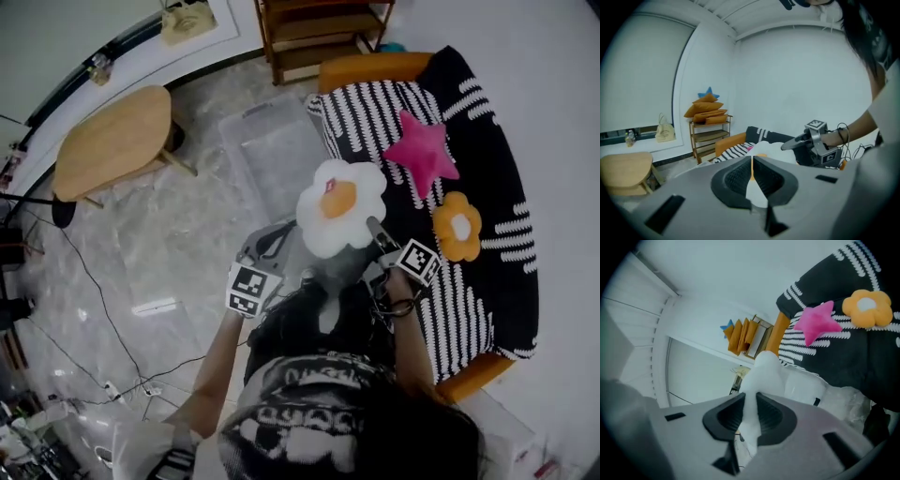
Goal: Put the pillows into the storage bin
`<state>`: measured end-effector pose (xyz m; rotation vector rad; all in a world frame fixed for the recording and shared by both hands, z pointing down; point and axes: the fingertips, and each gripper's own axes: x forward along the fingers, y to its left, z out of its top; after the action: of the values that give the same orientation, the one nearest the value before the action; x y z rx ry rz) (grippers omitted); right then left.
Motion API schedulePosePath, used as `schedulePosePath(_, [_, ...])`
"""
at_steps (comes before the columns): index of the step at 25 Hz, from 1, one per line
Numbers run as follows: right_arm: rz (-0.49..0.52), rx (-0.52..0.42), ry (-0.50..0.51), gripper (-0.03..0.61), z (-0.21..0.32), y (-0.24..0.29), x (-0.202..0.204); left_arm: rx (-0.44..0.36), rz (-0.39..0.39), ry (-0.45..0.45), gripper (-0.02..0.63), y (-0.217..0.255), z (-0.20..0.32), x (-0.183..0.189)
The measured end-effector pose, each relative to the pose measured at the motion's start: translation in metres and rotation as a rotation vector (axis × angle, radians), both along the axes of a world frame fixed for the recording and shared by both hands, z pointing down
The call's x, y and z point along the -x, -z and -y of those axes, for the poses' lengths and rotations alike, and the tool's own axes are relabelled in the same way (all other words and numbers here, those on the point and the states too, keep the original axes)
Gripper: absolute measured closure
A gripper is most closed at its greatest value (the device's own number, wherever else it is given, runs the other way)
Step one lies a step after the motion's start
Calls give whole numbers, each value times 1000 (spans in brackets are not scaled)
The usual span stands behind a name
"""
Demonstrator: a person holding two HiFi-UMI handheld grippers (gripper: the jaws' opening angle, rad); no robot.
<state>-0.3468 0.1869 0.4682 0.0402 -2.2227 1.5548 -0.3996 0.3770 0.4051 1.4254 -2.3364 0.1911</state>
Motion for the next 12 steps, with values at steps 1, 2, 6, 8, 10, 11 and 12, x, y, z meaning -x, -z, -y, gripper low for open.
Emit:
schedulePosePath(1, [11, -2, 42, 512, -12, -1, 20, -4, -5, 38, 601, -1, -12, 6])
schedulePosePath(2, [20, -4, 78, 512, -24, -2, 40, -6, -10, 74, 601, -2, -24, 11])
schedulePosePath(6, [41, 13, 134, 481, -65, -22, 115, -13, -48, 205, 601, -10, -77, 18])
schedulePosePath(8, [30, 49, 130, 430, -79, -36, 140, -1, -66, 245, 601, -18, -100, 16])
schedulePosePath(10, [33, 32, 156, 319, -89, -39, 154, 16, -77, 265, 601, -24, -115, 15])
schedulePosePath(11, [34, 2, 183, 331, -94, -37, 157, 19, -80, 270, 601, -25, -120, 15])
schedulePosePath(12, [34, -31, 215, 331, -99, -35, 157, 19, -83, 272, 601, -26, -124, 16])
